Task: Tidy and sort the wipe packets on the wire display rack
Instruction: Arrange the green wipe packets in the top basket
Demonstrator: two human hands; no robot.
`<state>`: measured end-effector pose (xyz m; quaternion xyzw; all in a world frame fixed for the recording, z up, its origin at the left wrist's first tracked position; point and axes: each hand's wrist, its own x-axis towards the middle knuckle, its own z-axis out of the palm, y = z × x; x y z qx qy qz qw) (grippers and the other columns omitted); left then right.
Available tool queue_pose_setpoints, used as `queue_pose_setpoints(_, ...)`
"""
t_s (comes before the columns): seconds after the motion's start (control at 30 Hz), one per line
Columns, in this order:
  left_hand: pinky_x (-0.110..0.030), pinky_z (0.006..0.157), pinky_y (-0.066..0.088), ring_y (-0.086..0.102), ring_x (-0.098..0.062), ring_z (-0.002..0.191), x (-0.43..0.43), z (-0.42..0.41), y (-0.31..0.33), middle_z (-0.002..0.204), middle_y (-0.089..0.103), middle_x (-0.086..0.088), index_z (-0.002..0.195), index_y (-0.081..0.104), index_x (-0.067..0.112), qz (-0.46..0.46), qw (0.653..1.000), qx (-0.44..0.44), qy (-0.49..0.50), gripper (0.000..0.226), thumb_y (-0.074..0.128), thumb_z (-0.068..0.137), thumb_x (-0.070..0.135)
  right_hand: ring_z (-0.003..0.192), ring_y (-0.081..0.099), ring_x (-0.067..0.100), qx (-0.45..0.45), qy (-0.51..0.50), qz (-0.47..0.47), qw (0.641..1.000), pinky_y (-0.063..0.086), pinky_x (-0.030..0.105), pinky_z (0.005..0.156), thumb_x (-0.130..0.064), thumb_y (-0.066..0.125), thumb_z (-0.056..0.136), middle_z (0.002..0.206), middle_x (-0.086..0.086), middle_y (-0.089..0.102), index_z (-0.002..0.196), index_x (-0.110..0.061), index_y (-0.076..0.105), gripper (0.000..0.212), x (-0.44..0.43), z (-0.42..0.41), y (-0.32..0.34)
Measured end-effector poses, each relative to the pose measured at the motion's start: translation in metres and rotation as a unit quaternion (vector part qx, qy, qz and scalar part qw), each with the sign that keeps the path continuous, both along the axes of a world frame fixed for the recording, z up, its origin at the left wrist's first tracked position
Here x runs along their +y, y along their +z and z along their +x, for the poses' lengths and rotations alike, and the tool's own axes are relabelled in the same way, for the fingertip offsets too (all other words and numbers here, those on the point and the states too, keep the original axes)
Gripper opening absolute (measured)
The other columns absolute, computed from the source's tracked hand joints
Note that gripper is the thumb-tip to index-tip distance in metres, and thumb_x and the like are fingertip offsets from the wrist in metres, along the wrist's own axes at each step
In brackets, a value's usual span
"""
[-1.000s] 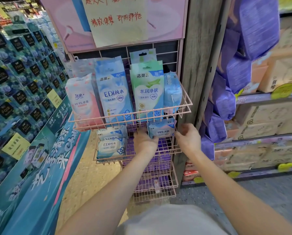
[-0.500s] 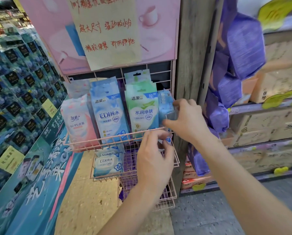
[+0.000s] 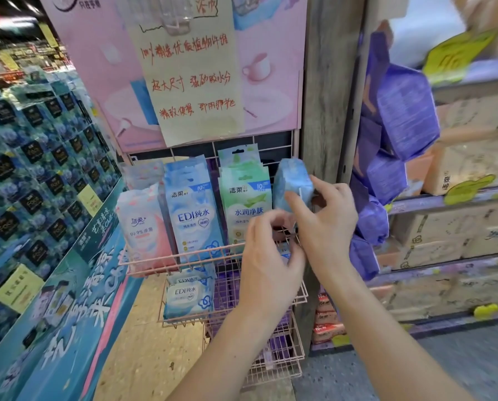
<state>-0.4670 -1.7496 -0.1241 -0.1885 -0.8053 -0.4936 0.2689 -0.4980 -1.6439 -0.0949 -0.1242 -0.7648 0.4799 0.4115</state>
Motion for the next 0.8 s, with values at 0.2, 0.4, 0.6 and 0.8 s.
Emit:
queue_pose_setpoints(0.2,-0.024,0.120,0.035,0.040,-0.014,0.147,0.006,0.005,0.024,0.155,0.038,-0.002,0.156,0.035,0.015,-0.043,0.998,0.020,-0.034,0.096,0.087,0.076,0.017,0.087,0.059,0.009,0.092,-0.009,-0.007,0.996,0.046,0.010,0.079,-0.027,0.084,0.081,0.098,0.004,0.056,0.120,-0.015,0.074,0.041,0.003,0.054,0.026)
queue_pose_setpoints(0.4,-0.023,0.083,0.059,0.073,-0.008,0.102,0.013,0.033,0.014,0.119,0.074,0.007,0.137,0.051,0.018,0.240,0.941,-0.163,-0.173,0.076,0.087,0.069,0.015,0.115,0.062,0.020,0.121,0.124,0.044,0.984,0.046,0.024,0.099,-0.028,0.065,0.089,0.120,0.003,0.063,0.130,-0.015,0.066,0.043,0.015,0.096,0.009)
queue_pose_setpoints(0.6,-0.018,0.080,0.057,0.071,-0.001,0.097,0.013,0.050,-0.011,0.113,0.075,0.006,0.134,0.046,0.014,0.310,0.890,-0.223,-0.251,0.069,0.067,0.071,-0.006,0.111,0.070,0.025,-0.044,0.247,-0.313,0.916,0.056,0.029,0.085,-0.023,0.073,0.069,0.115,0.004,0.075,0.128,-0.020,0.063,0.060,0.051,0.105,-0.016)
queue_pose_setpoints(0.8,-0.021,0.085,0.057,0.072,-0.001,0.102,-0.003,0.053,-0.037,0.111,0.077,0.016,0.129,0.035,0.021,0.294,0.875,-0.289,-0.254,0.079,0.077,0.062,0.022,0.088,0.074,0.015,-0.083,0.257,-0.324,0.907,0.058,0.024,0.072,-0.002,0.070,0.087,0.102,0.004,0.079,0.124,-0.011,0.065,0.038,0.063,0.111,-0.031)
